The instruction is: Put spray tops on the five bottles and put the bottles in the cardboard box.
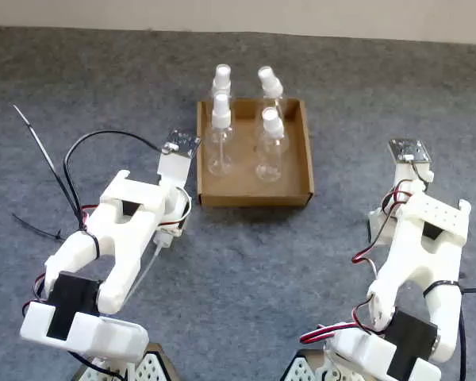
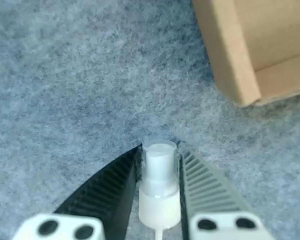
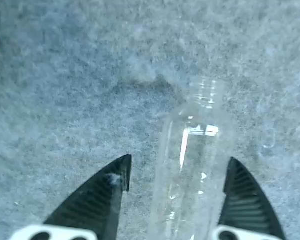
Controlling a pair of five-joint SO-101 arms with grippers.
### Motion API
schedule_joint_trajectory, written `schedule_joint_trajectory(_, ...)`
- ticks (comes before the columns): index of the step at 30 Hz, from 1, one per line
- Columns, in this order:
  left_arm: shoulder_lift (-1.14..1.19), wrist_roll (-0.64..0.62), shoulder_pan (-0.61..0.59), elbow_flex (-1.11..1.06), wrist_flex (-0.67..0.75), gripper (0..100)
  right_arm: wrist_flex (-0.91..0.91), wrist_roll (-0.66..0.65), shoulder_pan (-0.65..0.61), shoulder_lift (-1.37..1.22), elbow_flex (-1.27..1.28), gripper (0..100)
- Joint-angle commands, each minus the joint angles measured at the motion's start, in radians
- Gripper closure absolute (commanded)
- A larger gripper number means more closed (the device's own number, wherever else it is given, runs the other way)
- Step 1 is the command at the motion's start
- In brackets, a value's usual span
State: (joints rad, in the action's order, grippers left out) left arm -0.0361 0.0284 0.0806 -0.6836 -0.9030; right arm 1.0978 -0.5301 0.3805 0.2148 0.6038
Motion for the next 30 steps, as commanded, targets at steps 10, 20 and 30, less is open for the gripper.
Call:
schedule_joint_trajectory(10,-0.019,-0.008,0.005,-0.002,0.011,92,-0.090,-0.040,0.038,-0.045,-0.061,79.3)
schedule_joint_trajectory(20,-0.019,-0.008,0.005,-0.002,0.011,92,-0.096,-0.046,0.041,-0.113,-0.062,79.6)
schedule_joint_trajectory(30,-0.019,-0.008,0.005,-0.002,0.011,92,-0.111,-0.048,0.035,-0.113,-0.062,92.7)
